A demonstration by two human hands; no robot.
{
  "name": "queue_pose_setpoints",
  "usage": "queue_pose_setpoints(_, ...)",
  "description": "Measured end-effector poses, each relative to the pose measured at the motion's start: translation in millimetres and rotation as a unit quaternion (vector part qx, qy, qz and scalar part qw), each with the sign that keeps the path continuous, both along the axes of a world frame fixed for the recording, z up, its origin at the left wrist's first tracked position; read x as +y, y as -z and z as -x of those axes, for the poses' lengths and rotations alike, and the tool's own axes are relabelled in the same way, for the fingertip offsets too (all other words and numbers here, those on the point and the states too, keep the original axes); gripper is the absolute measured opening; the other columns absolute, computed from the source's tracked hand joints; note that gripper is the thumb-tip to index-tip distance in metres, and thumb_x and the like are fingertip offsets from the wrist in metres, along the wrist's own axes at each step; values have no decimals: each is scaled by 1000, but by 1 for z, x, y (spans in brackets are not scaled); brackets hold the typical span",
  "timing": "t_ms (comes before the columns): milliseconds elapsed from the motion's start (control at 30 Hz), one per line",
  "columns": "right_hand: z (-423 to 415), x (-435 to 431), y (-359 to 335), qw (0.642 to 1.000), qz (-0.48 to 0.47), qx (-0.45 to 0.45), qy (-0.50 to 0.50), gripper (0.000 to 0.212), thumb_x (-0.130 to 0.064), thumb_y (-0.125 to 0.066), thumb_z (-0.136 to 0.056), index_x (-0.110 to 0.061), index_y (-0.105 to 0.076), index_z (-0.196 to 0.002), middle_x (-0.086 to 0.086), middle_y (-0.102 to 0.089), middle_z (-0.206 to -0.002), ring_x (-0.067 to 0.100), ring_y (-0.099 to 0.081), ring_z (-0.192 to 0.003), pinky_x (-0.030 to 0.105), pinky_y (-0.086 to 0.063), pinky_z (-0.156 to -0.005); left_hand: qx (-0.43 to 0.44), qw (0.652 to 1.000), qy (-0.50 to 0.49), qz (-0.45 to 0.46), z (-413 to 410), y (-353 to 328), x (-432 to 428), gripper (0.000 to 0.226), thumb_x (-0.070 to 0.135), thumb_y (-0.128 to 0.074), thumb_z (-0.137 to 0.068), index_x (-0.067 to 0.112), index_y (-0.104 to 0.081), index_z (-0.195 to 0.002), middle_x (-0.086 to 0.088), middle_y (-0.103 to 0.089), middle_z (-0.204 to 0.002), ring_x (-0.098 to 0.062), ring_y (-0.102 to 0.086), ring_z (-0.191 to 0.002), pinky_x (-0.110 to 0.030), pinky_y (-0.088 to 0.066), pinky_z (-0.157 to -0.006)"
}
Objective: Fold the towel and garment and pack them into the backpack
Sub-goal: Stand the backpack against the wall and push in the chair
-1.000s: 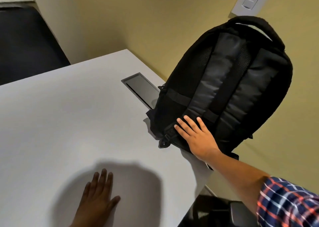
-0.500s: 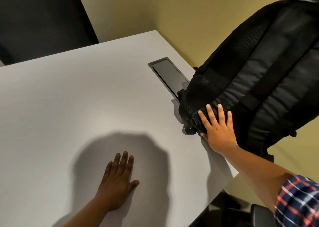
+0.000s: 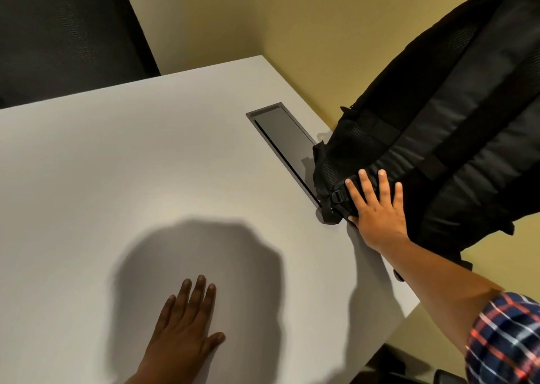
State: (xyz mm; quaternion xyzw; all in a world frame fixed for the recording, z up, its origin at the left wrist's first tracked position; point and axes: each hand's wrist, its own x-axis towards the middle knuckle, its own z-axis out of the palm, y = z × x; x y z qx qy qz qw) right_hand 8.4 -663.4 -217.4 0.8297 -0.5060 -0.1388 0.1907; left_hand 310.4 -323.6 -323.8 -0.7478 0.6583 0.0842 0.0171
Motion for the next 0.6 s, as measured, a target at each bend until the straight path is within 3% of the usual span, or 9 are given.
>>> queue_pose_setpoints(234,-8,6,-8,999,-26,-12,19,91,-63,-45,-90,-29,7,-156,5,18,-164,37,28,-145,60,4,-118,18,999,18,-31,-3,-2,-6,85,73,-27,-87,15,-31,-149,-13,-25,-158,-30,-14,-145,-42,-7,-113)
queue_pose_setpoints(367,-25,29,-13,996,-40,-67,35,83,-59,-45,-92,-21,-10,-157,5,1,-166,35,15,-150,56,-2,-121,45,996,24,-78,-2,-12,-9,84,71,-25,-88,15,-32,-149,-12,-23,-158,-30,-13,-146,-40,-6,-113)
queue_pose_setpoints(467,-43,53,-20,993,-67,-89,28,78,-60,-35,-96,-18,-9,-157,4,-2,-166,28,9,-151,52,-2,-122,70,990,20,-123,1,-23,-15,82,70,-20,-91,13,-32,-149,-13,-24,-158,-31,-13,-145,-40,-6,-112)
queue_pose_setpoints(534,-56,78,-24,989,-89,-114,15,77,-61,-31,-96,-17,-10,-157,5,-3,-166,27,6,-152,50,-1,-122,78,991,6,-110,1,-36,-19,83,70,-14,-91,16,-17,-154,-15,-10,-161,-28,2,-147,-39,3,-113)
queue_pose_setpoints(601,-70,115,-24,981,-124,-152,5,78,-60,-33,-96,-15,-12,-156,6,-4,-165,26,4,-152,48,-3,-122,62,993,27,-97,-2,-46,-19,86,72,-4,-85,20,17,-150,-7,23,-158,-21,26,-144,-33,19,-113)
